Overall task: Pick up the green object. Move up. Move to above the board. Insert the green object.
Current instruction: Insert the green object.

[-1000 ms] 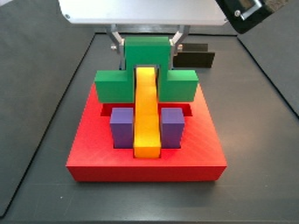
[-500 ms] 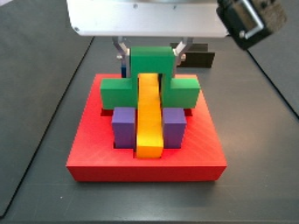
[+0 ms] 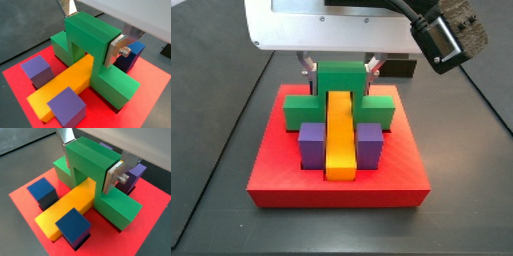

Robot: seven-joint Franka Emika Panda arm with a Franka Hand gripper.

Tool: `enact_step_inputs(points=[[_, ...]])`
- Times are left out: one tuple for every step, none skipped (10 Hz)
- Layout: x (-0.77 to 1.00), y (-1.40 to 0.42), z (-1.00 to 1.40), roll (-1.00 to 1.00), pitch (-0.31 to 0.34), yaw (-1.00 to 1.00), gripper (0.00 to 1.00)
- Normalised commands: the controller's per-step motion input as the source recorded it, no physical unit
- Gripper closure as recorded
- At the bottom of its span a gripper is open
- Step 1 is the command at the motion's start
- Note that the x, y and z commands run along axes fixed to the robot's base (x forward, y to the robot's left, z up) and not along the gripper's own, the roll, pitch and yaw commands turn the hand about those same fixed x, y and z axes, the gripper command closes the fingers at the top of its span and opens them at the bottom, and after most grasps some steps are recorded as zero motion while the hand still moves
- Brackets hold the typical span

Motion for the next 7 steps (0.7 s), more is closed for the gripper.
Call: enact_step_inputs(points=[[0.0, -0.13, -0.08, 0.0, -0.131, -0.04, 1.0], [0.02, -0.01, -0.09, 0.0, -0.124, -0.11, 1.0], [0.11, 0.0, -0.18, 0.03, -0.054, -0.17, 1.0], [0.13, 0.02, -0.2, 0.08, -0.004, -0.19, 1.0], [0.1, 0.05, -0.18, 0.07, -0.007, -0.2, 1.0], [0.0, 0.03, -0.17, 0.08, -0.033, -0.1, 1.0], [-0.13, 0.02, -0.17, 0.08, -0.05, 0.0, 1.0]])
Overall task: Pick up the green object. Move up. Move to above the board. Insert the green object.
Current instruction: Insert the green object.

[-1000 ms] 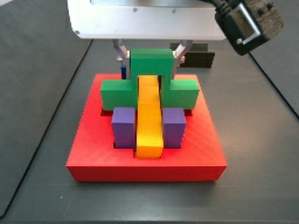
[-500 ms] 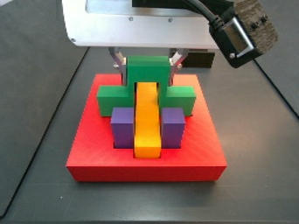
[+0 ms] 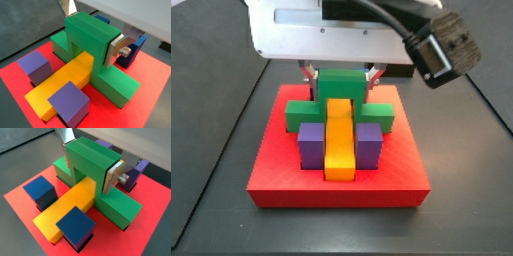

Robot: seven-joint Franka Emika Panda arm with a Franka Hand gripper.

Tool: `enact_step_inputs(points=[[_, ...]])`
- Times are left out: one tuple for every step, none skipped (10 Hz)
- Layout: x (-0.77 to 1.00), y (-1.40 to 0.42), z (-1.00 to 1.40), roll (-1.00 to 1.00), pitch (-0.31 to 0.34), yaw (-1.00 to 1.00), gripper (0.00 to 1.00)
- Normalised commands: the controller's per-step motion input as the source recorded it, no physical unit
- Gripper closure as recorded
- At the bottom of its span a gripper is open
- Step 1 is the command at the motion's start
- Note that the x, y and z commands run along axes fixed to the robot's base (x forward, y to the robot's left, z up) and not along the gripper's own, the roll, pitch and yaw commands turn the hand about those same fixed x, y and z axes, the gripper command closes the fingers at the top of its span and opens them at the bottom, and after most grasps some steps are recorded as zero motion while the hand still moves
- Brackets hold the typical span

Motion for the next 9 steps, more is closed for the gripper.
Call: enact_step_inputs(points=[[-0.13, 0.0, -0.29, 0.08, -0.096, 0.0, 1.0], [-0.02, 0.0, -0.47, 0.09, -0.093, 0.0, 1.0], [-0.05, 0.0, -0.8, 0.12, -0.19, 0.0, 1.0], [-0.09, -0.01, -0.82, 0.13, -0.189, 0.0, 1.0], [-0.08, -0.06, -0.83, 0.18, -0.151, 0.0, 1.0], [-0.12, -0.11, -0.8, 0.23, -0.136, 0.0, 1.0], [-0.15, -0.16, -0.76, 0.28, -0.126, 0.0, 1.0], [-0.09, -0.15, -0.46, 0.24, -0.067, 0.0, 1.0], [0.0, 0.0, 0.0, 0.0, 0.0, 0.0, 1.0]])
